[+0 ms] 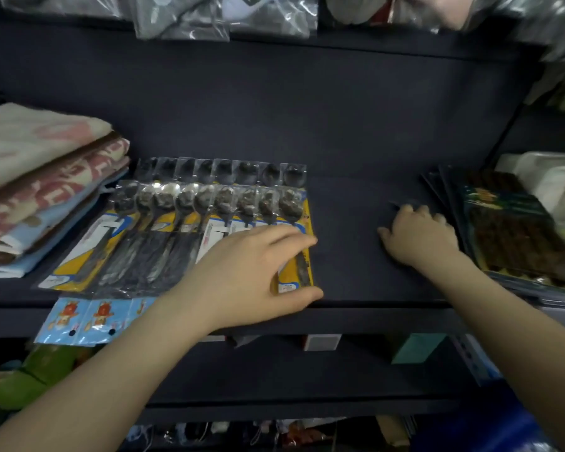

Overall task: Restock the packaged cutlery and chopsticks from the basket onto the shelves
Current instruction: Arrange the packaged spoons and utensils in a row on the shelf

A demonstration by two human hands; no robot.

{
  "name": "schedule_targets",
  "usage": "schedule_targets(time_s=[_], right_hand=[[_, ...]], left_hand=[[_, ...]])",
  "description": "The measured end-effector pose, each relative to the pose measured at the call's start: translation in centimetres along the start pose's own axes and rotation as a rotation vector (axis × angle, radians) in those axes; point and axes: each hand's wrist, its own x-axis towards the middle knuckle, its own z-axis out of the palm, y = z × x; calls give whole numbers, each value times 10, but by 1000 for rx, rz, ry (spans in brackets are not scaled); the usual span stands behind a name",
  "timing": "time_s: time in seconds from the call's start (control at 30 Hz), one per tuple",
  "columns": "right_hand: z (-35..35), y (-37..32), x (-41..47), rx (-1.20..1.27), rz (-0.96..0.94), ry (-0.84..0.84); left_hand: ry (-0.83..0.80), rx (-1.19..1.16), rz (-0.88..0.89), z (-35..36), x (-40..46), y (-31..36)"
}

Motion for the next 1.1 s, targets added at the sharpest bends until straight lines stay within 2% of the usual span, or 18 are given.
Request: schedule_targets(time_s=[0.07, 0.17, 0.27, 0.37, 0.47, 0.5, 0.57, 0.63, 0.7, 0.77, 0.8, 0.9, 0.97, 1.03, 1.1], right_hand=[[4, 1, -2, 72, 17, -17], [5, 0, -14, 116, -210, 122], [-3, -4, -35, 92, -427, 139], [-15, -6, -43, 177, -500, 148], [-33, -3, -41, 516, -471, 175], [-38, -4, -42, 716, -443, 148], [-50, -7, -48, 1232, -411, -29], [-56, -13, -53, 1617, -413, -205], [-58, -21, -57, 1775, -428, -300], [-57, -30, -58, 1777, -455, -322], [-57, -33, -58, 1738, -469, -281], [-57, -37, -45, 1661, -439, -33], [-55, -36, -25, 1582, -399, 42], [-44, -38, -4, 1395, -404, -30], [-30, -46, 10, 1205, -401, -153]], left_hand=[[12, -66, -27, 3, 11, 4], [34, -135, -52, 10, 26, 6], [18, -125, -47, 14, 39, 9], [17, -34, -37, 11, 55, 7], [199, -67, -84, 4, 66, 5], [282, -134, -149, 2, 66, 6], [384, -308, -300, 1, 64, 12], [320, -508, -392, 4, 60, 17], [242, -718, -396, 8, 55, 22], [210, -743, -375, 13, 49, 23], [194, -732, -365, 15, 45, 23], [104, -734, -376, 18, 33, 23], [25, -759, -397, 15, 25, 26], [-28, -774, -376, 13, 19, 30], [-36, -642, -354, 13, 16, 30]])
